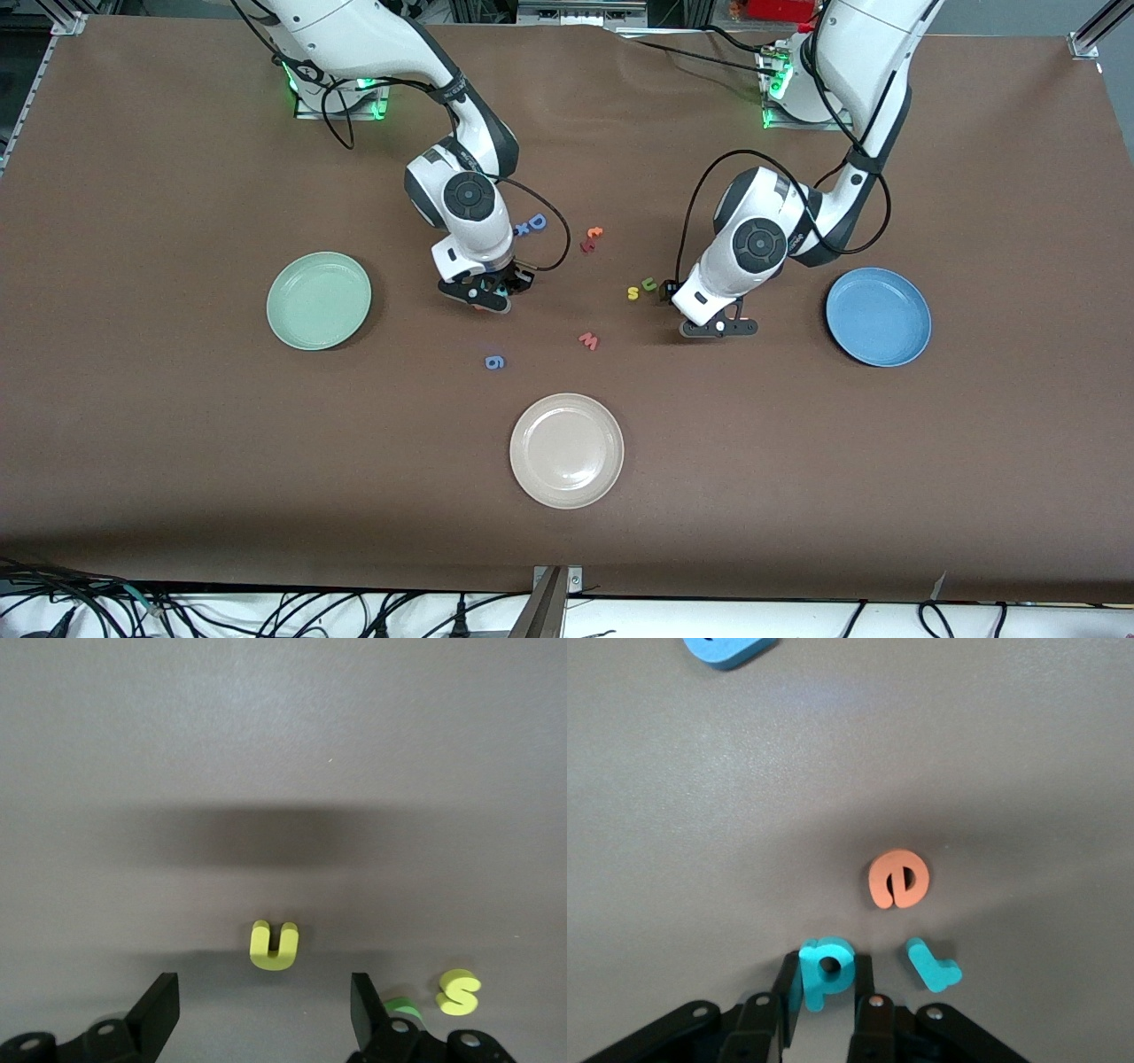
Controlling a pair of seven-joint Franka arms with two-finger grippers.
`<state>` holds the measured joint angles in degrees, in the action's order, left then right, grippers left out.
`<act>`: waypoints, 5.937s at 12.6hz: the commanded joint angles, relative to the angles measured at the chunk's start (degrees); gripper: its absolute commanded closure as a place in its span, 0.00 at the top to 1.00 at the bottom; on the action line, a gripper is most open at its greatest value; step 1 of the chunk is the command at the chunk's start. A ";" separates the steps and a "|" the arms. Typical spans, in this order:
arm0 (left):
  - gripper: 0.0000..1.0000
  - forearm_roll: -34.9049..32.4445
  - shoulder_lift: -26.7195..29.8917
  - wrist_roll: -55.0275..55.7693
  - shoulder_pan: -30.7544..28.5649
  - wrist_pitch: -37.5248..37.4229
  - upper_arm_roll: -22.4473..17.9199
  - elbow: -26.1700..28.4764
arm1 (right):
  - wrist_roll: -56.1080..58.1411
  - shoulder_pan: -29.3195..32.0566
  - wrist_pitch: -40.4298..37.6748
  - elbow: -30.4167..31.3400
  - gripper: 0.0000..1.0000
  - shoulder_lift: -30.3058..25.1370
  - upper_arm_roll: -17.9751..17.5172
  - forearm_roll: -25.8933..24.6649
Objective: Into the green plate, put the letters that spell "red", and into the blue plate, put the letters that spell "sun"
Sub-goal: 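Grasp the teal p with the right gripper while the left gripper lowers, then place the p on the green plate while the left gripper grasps the u, then carry the yellow u to the blue plate while the right gripper reaches the e, then release the u on the blue plate while the right gripper grasps the e, then place the orange e on the green plate while the left gripper reaches the s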
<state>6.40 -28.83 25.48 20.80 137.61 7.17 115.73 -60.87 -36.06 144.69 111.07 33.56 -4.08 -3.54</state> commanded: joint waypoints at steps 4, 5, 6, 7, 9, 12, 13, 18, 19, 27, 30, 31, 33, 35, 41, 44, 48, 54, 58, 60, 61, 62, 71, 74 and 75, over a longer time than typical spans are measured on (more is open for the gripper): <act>0.85 0.72 -0.71 -0.17 0.73 2.04 -0.40 1.34 | 7.14 -0.15 -13.27 -3.06 0.16 -7.00 2.57 -1.21; 0.82 0.72 -0.79 -0.26 0.65 2.22 -0.40 1.60 | 11.43 -0.15 -16.69 -3.06 0.16 -8.41 4.15 -1.12; 0.81 0.72 -1.23 -0.34 0.65 2.66 -0.40 1.60 | 17.31 -0.15 -19.51 -2.97 0.16 -9.90 6.52 -1.03; 0.81 0.72 -1.41 -0.34 0.73 3.36 -0.40 1.69 | 23.63 -0.15 -21.10 -2.88 0.16 -11.05 9.50 -0.68; 0.79 0.72 -2.11 -0.34 1.35 4.15 -0.40 1.69 | 35.51 0.11 -23.31 -2.27 0.16 -12.72 14.69 0.02; 0.79 0.81 -2.29 -0.34 1.44 4.59 -0.40 1.60 | 50.10 0.64 -24.20 -0.16 0.16 -13.00 22.07 3.69; 0.79 0.81 -2.29 -0.34 1.44 4.59 -0.49 1.51 | 54.24 1.08 -24.20 0.98 0.16 -12.73 23.84 7.19; 0.58 0.72 -2.29 -0.78 1.44 4.68 -0.49 1.43 | 61.74 4.86 -14.30 9.67 0.16 -11.33 24.82 8.72; 0.55 0.64 -2.29 -0.78 1.44 4.68 -0.58 1.43 | 62.19 5.12 -11.13 11.69 0.16 -11.24 24.82 8.72; 0.36 -1.91 -2.55 -0.78 1.35 5.64 -0.84 1.16 | 61.58 5.39 -10.21 11.02 1.00 -11.23 24.21 8.81; 0.30 -2.27 -2.81 -0.78 1.35 6.18 -0.93 1.16 | 53.86 4.69 -19.95 4.88 1.00 -11.85 21.41 9.08; 0.27 -2.27 -2.90 -0.78 1.35 6.18 -1.11 1.16 | 51.14 4.43 -23.11 2.85 1.00 -11.85 19.40 9.08; 0.21 -2.27 -2.82 -0.87 1.26 6.18 -1.19 1.07 | 45.17 4.42 -23.84 0.30 1.00 -11.68 16.31 9.08; 0.19 -2.27 -2.47 -0.96 1.18 6.18 -1.72 0.90 | 44.96 3.72 -24.55 -1.90 1.00 -9.84 13.94 8.90; 0.17 -2.27 3.85 -11.63 -2.94 2.85 -5.06 0.81 | 44.00 0.39 -19.40 -12.28 1.00 -1.14 11.29 8.98; 0.18 -2.35 6.67 -25.70 -9.61 2.31 -5.94 0.99 | 37.78 -2.60 -13.13 -11.76 0.98 1.68 11.29 8.99; 0.18 -2.35 6.85 -44.34 -13.93 1.96 -11.47 1.51 | 33.02 -4.98 -12.60 -10.44 0.53 3.26 11.29 8.99; 0.19 -2.35 6.15 -62.38 -22.99 1.96 -11.57 5.29 | 32.22 -5.07 -11.45 -8.07 0.50 4.23 11.03 9.08; 0.20 -2.27 3.78 -62.14 -23.17 1.96 -11.57 6.08 | 32.22 -5.07 -11.45 -7.54 0.49 4.14 10.94 9.08; 0.45 -2.27 3.34 -62.04 -23.17 2.05 -11.57 6.00 | 32.13 -5.07 -11.45 -7.19 0.46 4.14 10.94 9.16; 0.99 -2.35 3.42 -62.13 -23.17 2.05 -11.57 5.91 | 32.13 -5.07 -11.45 -7.19 0.43 4.14 10.42 9.16; 1.00 -2.35 3.86 -62.65 -23.08 1.96 -11.57 5.73 | 32.13 -5.07 -11.45 -7.19 0.42 4.14 10.24 9.16; 1.00 -0.16 8.70 -43.37 -10.97 1.70 -9.98 5.12 | 32.22 -5.07 -11.89 -7.01 0.28 3.71 10.15 9.16; 1.00 -0.24 9.93 -33.43 -7.62 0.12 -6.93 5.12 | 33.27 -4.81 -12.50 -7.36 0.27 2.39 10.58 9.08; 1.00 -1.03 9.84 -30.78 -7.01 0.03 -4.82 4.86 | 33.71 -4.37 -14.33 -7.54 0.27 1.08 10.85 9.08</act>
<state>5.67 -20.63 -10.04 12.87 139.11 -0.04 120.28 -28.31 -40.77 132.07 102.35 37.39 6.37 4.91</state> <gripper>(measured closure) 0.000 0.709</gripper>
